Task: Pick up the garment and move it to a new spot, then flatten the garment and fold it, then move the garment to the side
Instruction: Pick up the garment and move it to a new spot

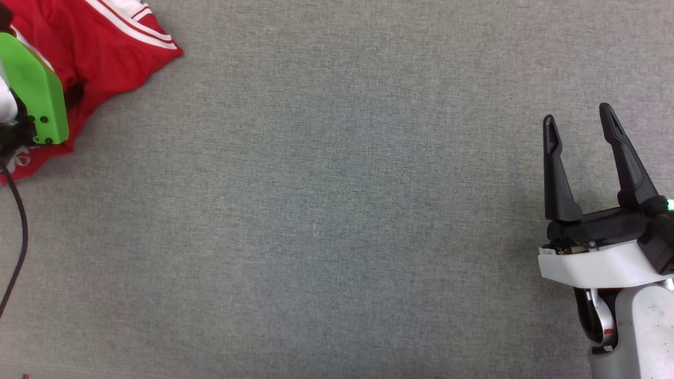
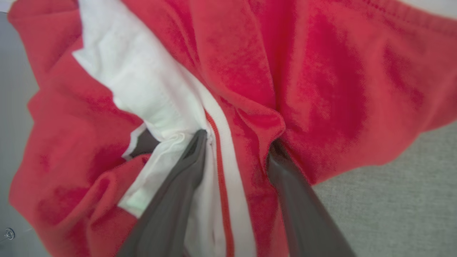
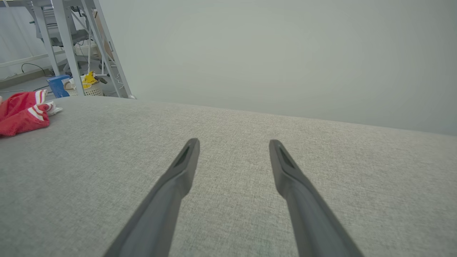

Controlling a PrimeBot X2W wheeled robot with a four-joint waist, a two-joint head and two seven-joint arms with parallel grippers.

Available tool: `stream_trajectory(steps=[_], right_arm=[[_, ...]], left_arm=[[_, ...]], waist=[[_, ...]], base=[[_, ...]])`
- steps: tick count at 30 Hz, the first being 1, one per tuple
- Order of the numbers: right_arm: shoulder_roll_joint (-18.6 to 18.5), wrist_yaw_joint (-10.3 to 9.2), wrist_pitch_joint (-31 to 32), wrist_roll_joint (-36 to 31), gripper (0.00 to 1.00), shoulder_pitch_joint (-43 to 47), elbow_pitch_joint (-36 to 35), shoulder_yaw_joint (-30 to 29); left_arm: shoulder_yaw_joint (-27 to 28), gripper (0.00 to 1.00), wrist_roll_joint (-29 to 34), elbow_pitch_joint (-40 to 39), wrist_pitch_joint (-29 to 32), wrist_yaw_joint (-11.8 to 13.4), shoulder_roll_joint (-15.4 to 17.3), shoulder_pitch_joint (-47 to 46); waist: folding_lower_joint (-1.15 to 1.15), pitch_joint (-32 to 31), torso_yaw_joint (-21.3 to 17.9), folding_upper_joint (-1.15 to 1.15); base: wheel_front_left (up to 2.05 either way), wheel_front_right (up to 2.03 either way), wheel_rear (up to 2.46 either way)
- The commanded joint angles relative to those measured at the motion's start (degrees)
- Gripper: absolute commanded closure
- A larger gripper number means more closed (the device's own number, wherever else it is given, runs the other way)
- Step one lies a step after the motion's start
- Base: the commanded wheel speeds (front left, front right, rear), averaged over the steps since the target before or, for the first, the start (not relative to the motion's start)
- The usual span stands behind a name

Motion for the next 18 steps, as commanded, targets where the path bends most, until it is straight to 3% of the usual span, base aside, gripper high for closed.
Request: stream_trajectory(steps=[1, 9, 18], right_arm=[[0.12, -0.05, -0.51, 0.64, 0.00, -0.75, 0.30, -0.28], [0.83, -0.05, -0.51, 1.70, 0.00, 0.79, 1.75, 0.33], [1.69, -0.05, -0.51, 2.80, 0.00, 3.49, 2.75, 0.21]], left_arm=[[-1.42, 1.00, 0.45, 0.69, -1.85, -0.15, -0.66, 1.77], [-5.87, 1.00, 3.88, -4.45, -13.20, -0.15, 0.78, -3.08], [-13.17, 1.00, 6.70, -14.65, -19.18, -0.15, 0.24, -8.01]], waist=[[0.00, -1.11, 0.70, 0.00], [0.00, -7.67, 2.73, 0.00], [0.00, -15.14, 2.45, 0.00]], base=[[0.00, 0.00, 0.00], [0.00, 0.00, 0.00], [0.00, 0.00, 0.00]])
